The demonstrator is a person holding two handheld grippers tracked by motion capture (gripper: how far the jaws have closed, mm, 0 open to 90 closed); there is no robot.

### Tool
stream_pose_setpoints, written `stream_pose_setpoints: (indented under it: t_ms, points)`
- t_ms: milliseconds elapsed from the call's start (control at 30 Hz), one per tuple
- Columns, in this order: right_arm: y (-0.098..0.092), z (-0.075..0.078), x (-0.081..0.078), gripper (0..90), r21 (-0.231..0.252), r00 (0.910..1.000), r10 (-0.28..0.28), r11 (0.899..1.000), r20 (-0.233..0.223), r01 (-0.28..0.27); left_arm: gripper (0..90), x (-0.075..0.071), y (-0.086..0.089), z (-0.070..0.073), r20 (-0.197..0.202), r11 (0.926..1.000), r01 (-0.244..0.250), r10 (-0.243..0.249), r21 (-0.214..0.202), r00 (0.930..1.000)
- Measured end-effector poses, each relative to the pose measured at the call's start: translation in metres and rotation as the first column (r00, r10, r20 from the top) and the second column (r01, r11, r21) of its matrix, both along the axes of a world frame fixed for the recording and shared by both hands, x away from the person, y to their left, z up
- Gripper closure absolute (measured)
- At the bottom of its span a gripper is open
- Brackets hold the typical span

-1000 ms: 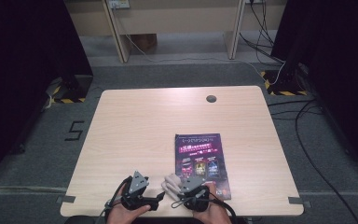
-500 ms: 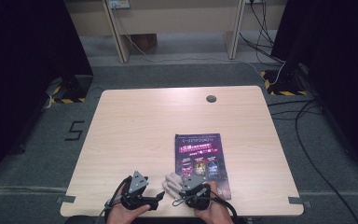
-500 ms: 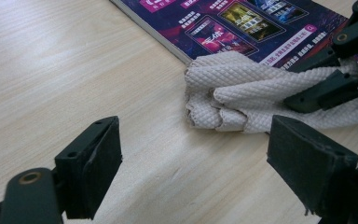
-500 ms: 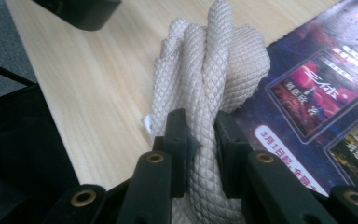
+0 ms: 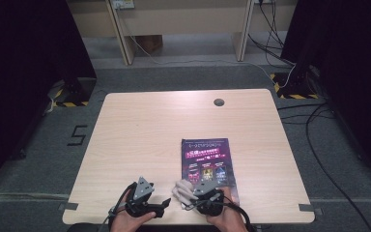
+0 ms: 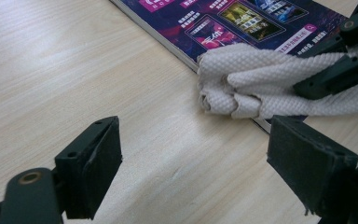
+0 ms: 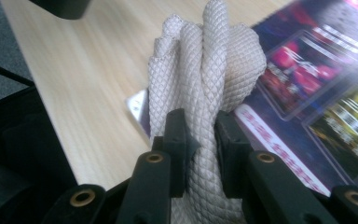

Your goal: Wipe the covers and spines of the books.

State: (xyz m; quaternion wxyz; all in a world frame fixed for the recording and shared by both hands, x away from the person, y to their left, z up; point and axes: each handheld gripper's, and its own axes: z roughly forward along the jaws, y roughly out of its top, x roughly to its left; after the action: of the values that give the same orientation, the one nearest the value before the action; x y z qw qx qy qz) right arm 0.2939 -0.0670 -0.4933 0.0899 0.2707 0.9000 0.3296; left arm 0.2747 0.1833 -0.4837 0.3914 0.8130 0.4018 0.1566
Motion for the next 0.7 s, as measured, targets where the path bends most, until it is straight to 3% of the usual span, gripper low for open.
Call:
stream_pose_setpoints:
  t_ms: [167,467,700]
  points:
    - [0.002,0.001,-0.001,77.6,-0.016,0.9999,0.0,1.0,0.01,0.0,17.1,0.001,-0.001,-0.001,-0.005,1.0,-0.003,0.003,0.0,1.0]
    - [0.027,0.0,-0.006,77.7,-0.006,0.998,0.062,0.998,0.014,-0.062,17.1,0.001,-0.001,-0.001,-0.003,1.0,0.0,0.0,0.0,1.0]
    - [0.024,0.0,-0.004,77.4,0.005,0.9984,0.057,0.998,-0.003,-0.057,17.1,0.0,-0.001,-0.001,-0.001,1.0,0.002,-0.002,0.001,1.0]
